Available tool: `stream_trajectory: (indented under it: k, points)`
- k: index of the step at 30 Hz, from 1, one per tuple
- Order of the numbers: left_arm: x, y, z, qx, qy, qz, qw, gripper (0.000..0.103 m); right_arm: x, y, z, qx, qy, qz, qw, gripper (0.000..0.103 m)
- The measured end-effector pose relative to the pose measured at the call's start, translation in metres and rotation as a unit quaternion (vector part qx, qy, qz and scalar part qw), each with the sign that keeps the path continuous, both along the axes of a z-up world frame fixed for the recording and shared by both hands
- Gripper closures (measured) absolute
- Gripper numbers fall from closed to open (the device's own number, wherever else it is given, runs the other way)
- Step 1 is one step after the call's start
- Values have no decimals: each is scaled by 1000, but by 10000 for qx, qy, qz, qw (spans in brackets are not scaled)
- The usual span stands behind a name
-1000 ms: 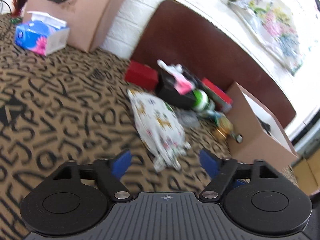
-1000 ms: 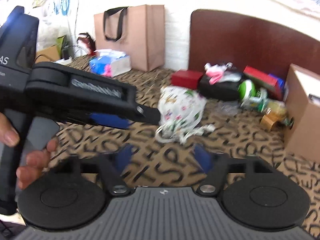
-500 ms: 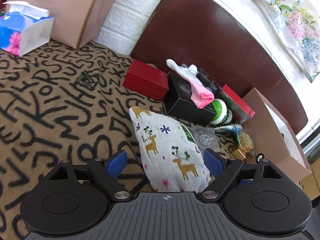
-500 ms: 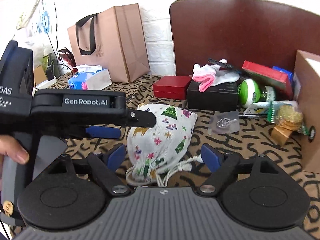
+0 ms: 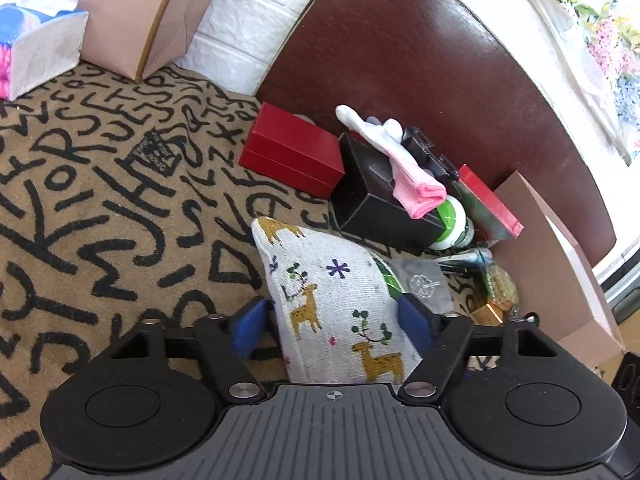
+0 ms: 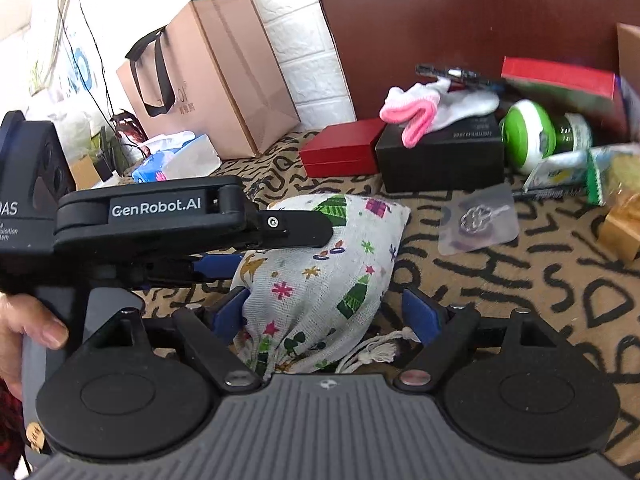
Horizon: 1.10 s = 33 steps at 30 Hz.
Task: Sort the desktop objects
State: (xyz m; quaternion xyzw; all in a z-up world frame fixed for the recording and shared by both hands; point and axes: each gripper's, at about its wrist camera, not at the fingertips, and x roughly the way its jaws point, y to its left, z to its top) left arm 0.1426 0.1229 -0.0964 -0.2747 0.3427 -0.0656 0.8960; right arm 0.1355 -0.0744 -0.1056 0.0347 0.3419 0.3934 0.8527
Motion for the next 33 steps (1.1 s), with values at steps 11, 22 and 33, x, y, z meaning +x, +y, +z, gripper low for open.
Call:
stream_trajectory:
  k: [11,22,33]
  points:
    - [-27,-22,19,299,23,-225,9993,39,-20,-6,14,-145,31,89,9998,51]
    - [-74,-81,53,181,-152,-748,9969,44,-77,-62,45,-331,-209,-120,9992,54]
    - [-83,-173,124,217,-1000,-1505,9833,44,-118,-154,98,-24,-1053,-922,9901,55]
